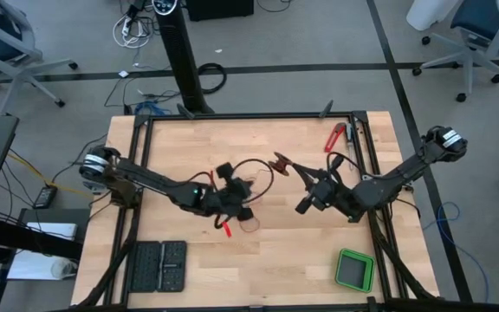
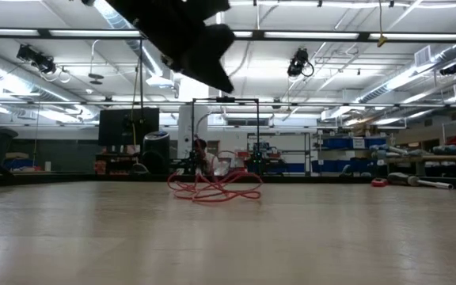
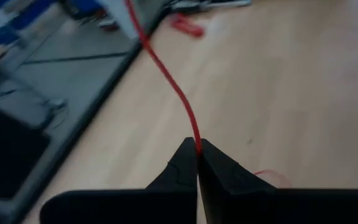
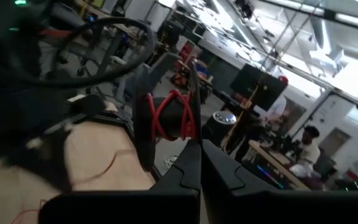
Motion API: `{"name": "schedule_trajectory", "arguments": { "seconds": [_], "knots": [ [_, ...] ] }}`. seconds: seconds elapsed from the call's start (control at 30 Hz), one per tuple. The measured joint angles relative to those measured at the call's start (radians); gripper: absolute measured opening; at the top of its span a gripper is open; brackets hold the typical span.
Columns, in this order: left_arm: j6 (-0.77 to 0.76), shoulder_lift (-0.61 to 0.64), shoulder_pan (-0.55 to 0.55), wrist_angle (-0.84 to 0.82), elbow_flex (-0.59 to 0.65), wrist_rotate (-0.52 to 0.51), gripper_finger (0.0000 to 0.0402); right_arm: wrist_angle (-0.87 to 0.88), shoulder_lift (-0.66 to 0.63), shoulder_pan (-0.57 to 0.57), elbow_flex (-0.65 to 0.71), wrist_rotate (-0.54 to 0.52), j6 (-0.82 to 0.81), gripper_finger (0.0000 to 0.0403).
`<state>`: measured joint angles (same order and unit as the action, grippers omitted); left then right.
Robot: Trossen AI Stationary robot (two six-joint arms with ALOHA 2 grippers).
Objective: Coil cords
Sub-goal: Uncoil the red wire from the black spool
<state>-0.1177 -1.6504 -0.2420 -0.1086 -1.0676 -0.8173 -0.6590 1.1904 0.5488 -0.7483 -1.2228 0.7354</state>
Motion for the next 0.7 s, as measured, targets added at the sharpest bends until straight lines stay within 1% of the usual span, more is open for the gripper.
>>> {"name": "schedule_trajectory", "arguments": {
  "seconds": [0.13, 0.23, 0.37, 0.43, 0.5, 0.63, 0.7],
  "knots": [
    [-0.069, 0.089, 0.000, -0.152, 0.000, -0.043, 0.0005, 0.001, -0.027, 0.038, 0.000, -0.005, 0.052, 0.0000],
    [-0.109, 0.165, -0.001, -0.228, 0.000, -0.059, 0.0005, 0.020, -0.048, 0.062, 0.000, -0.010, 0.070, 0.0000],
    [-0.148, 0.255, -0.008, -0.257, 0.000, -0.072, 0.0005, 0.116, -0.055, 0.085, 0.000, -0.010, 0.064, 0.0000],
    [-0.148, 0.292, -0.019, -0.229, 0.000, -0.072, 0.0005, 0.171, -0.054, 0.086, 0.000, -0.013, 0.036, 0.0000],
    [-0.126, 0.317, -0.035, -0.179, 0.000, -0.072, 0.0005, 0.228, -0.050, 0.076, 0.000, -0.039, 0.003, 0.0000],
    [0.000, 0.317, -0.081, -0.034, 0.000, -0.068, 0.0005, 0.365, -0.048, 0.040, 0.000, -0.099, -0.081, 0.0000],
    [0.071, 0.310, -0.099, 0.049, 0.000, -0.035, 0.0005, 0.415, -0.047, 0.021, 0.000, -0.127, -0.133, 0.0000]
  ]
}}
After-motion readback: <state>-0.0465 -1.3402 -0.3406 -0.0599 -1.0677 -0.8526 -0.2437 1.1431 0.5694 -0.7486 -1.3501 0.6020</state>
